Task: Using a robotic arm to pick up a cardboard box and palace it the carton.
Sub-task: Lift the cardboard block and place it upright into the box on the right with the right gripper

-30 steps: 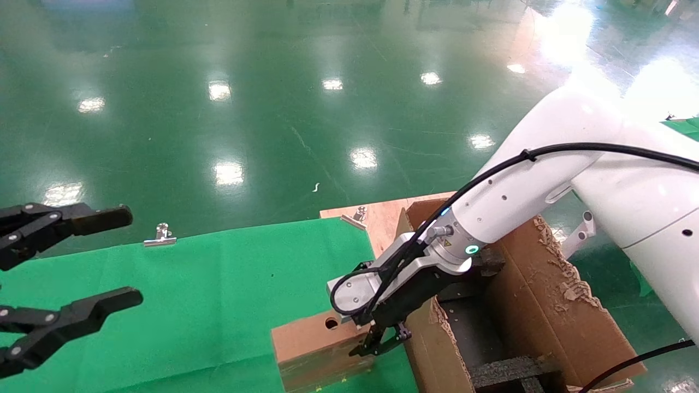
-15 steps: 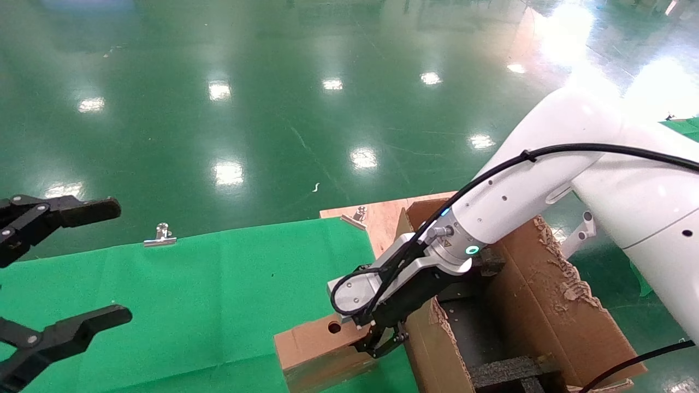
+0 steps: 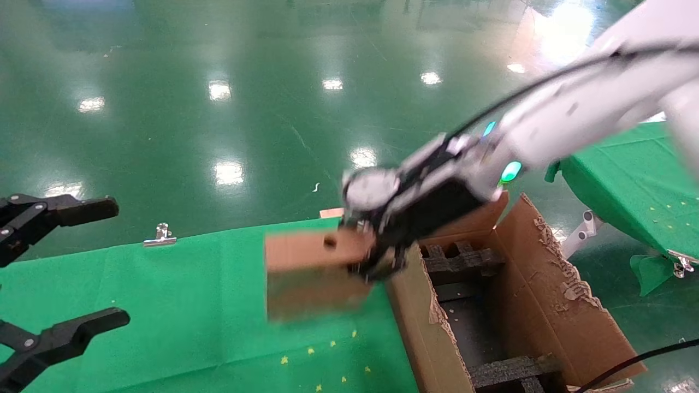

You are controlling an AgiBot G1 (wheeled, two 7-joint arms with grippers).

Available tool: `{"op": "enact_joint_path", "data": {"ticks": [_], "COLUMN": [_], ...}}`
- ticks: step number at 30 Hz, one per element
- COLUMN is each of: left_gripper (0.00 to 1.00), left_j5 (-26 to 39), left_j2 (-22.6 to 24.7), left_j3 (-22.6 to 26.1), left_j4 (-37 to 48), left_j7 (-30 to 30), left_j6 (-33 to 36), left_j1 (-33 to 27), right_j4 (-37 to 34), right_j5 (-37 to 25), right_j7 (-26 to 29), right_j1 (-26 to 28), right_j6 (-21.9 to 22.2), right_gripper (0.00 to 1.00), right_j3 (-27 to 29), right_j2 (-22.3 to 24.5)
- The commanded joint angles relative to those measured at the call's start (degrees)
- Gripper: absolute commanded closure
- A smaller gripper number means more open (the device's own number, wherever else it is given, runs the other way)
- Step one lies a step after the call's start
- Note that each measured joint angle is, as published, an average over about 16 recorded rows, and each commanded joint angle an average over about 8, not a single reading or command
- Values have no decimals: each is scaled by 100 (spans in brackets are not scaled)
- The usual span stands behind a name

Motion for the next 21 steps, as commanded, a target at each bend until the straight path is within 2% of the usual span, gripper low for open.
{"op": "enact_joint_path", "data": {"ticks": [1,7,13,21], "left_gripper": [0,0,0,0], "left_j5": [0,0,0,0], "left_j2": [0,0,0,0], "left_j3": [0,0,0,0], "left_j4": [0,0,0,0], "left_j7": [0,0,0,0], "left_j6": [0,0,0,0], "left_j1": [0,0,0,0], "right_j4": [-131,-468,-702,-667], "right_j5": [70,407,582,641], "right_j7": [-3,-73,-70,103], "right_j1": [295,1016,1487,2059], "right_j6": [-47,-83,-79,-104], "right_gripper": [100,100,100,100], "right_j3": [35,-248,-667,-1321], "right_j2": [52,340,744,1788]}}
